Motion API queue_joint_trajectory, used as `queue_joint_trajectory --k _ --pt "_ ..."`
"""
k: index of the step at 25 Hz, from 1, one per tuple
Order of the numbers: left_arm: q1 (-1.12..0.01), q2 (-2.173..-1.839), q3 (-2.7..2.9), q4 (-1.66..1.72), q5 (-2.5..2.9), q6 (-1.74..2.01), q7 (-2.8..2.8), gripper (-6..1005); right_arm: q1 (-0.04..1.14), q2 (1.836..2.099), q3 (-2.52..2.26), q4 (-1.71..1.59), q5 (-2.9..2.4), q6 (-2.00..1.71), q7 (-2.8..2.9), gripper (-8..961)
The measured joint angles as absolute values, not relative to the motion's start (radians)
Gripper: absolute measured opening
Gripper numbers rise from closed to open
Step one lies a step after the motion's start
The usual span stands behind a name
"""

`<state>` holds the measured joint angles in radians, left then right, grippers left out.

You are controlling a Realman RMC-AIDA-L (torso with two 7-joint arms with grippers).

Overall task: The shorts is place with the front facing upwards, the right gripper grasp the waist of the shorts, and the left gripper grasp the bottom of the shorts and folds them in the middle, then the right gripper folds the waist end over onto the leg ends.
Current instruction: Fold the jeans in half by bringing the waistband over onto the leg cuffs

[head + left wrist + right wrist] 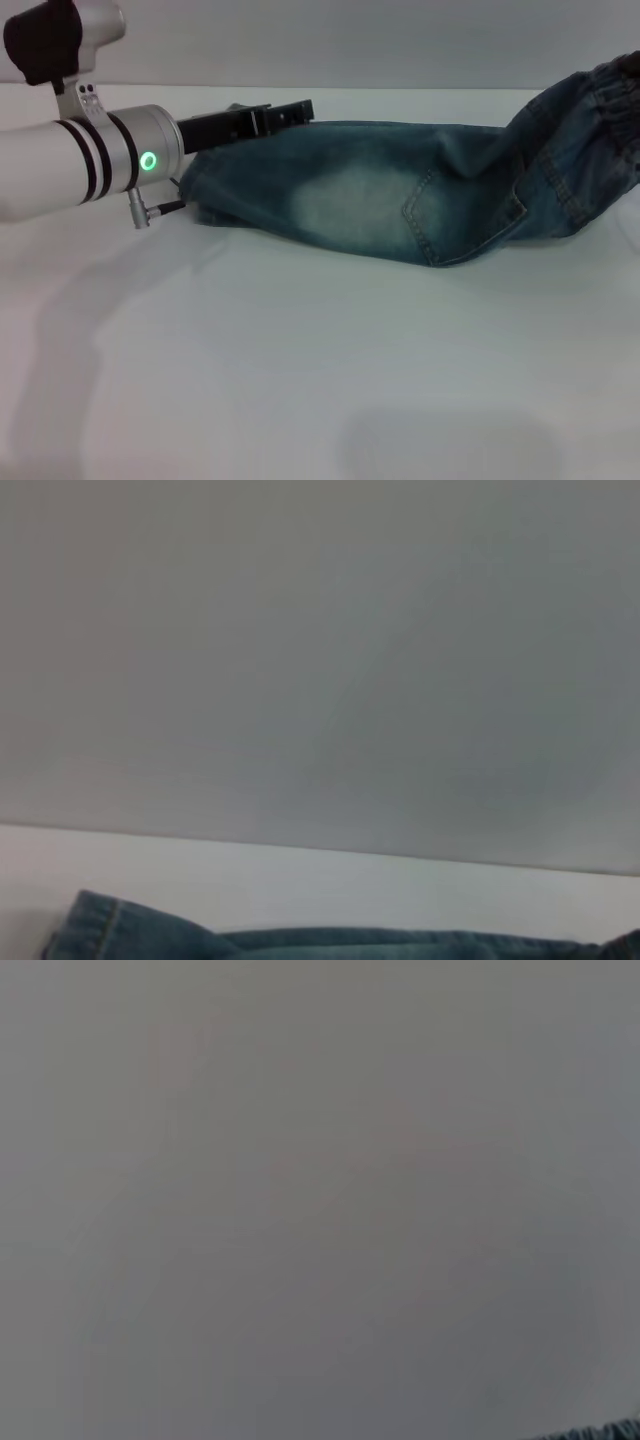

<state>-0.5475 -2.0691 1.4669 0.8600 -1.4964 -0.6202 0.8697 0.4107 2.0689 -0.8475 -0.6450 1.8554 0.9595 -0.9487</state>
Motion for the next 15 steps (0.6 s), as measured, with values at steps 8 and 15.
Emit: queue_joint_trajectory --k 8,15 --pt "-0.551 -2.072 1.563 0.813 -1.651 -0.580 0.977 864 0.441 2.068 -0.934 -0.739 1.855 0.928 -0.884 3" --pt "-0.574 -2.074 1.725 0.774 -1.787 -0.494 1.053 864 0.550 2.067 -1.047 -0.812 1.855 0.868 -0.835 3"
